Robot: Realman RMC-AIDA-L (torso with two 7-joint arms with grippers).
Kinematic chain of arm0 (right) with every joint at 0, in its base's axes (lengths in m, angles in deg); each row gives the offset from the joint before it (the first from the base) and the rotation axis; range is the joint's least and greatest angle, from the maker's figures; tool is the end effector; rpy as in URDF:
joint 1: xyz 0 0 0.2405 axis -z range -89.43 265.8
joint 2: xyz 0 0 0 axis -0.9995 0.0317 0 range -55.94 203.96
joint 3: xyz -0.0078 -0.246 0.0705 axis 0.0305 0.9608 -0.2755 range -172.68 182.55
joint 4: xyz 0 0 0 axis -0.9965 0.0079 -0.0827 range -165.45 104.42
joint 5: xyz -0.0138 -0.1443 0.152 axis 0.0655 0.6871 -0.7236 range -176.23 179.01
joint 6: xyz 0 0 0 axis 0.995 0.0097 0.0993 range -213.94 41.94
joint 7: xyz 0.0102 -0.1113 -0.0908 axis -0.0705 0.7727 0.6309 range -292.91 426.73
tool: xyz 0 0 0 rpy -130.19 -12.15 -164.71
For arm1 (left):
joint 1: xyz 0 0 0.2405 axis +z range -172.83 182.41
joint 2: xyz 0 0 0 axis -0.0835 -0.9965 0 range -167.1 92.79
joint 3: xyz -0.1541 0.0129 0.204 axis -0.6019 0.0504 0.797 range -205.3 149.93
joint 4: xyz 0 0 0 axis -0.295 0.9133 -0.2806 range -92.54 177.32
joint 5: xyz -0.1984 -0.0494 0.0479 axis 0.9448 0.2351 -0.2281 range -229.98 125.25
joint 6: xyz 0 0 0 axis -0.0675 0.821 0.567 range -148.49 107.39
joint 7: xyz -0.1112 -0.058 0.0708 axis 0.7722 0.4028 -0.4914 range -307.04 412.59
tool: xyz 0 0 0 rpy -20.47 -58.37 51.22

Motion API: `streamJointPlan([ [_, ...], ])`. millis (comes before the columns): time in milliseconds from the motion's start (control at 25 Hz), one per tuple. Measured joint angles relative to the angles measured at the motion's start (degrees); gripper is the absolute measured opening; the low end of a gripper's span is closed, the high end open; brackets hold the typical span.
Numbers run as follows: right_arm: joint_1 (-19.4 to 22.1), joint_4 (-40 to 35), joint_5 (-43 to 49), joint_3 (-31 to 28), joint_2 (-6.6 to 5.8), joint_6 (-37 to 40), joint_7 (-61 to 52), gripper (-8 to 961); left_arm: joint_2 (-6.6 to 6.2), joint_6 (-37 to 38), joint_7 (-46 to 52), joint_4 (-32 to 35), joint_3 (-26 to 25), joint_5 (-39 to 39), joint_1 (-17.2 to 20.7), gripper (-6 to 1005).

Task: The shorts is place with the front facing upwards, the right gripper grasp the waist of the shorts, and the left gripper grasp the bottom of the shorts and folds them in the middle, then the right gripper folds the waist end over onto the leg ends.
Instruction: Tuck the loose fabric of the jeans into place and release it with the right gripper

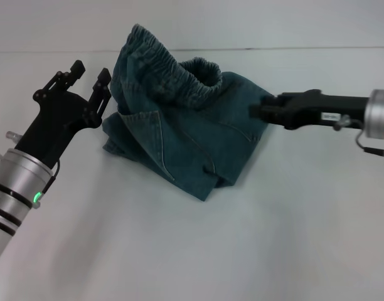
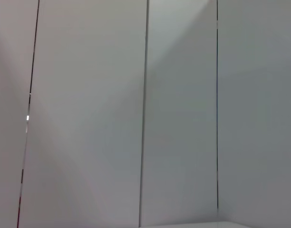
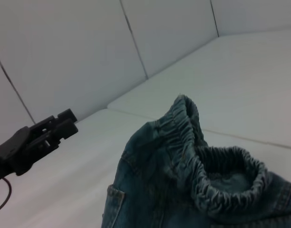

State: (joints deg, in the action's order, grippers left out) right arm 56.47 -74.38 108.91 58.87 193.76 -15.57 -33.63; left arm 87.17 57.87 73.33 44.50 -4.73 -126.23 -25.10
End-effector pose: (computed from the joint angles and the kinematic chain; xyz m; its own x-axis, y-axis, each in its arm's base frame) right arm 0.2369 0.3781 -0.0073 0.6947 -0.5035 -0.5136 -0.6683 -0.7159 -0.2021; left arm -0.2774 0.3249 -0.0449 0.6296 -0.1138 0.7685 0.6640 -0.4347 -0.6084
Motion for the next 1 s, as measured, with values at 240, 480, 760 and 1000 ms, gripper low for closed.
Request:
streamJointPlan([
  [240, -4.2, 4.4, 0.3, 2.9, 0.00, -5.7, -2.4, 307, 0.10, 0.0, 0.0, 0.0, 0.3, -0.1, 0.4, 478],
  [480, -6.3, 5.2, 0.3, 7.0, 0.02, -10.3, -5.9, 162, 0.14, 0.3, 0.0, -0.2, 0.5, -0.1, 0.5, 477],
  [760, -9.0, 7.3, 0.4, 10.9, -0.01, -15.9, -9.7, 29, 0.13, 0.4, 0.0, -0.3, 0.6, -0.1, 0.5, 478],
  [1000, -13.3, 12.0, 0.9, 12.2, -0.07, -20.6, -12.2, -2, 0.13, 0.4, 0.0, -0.2, 0.6, -0.1, 0.5, 478],
])
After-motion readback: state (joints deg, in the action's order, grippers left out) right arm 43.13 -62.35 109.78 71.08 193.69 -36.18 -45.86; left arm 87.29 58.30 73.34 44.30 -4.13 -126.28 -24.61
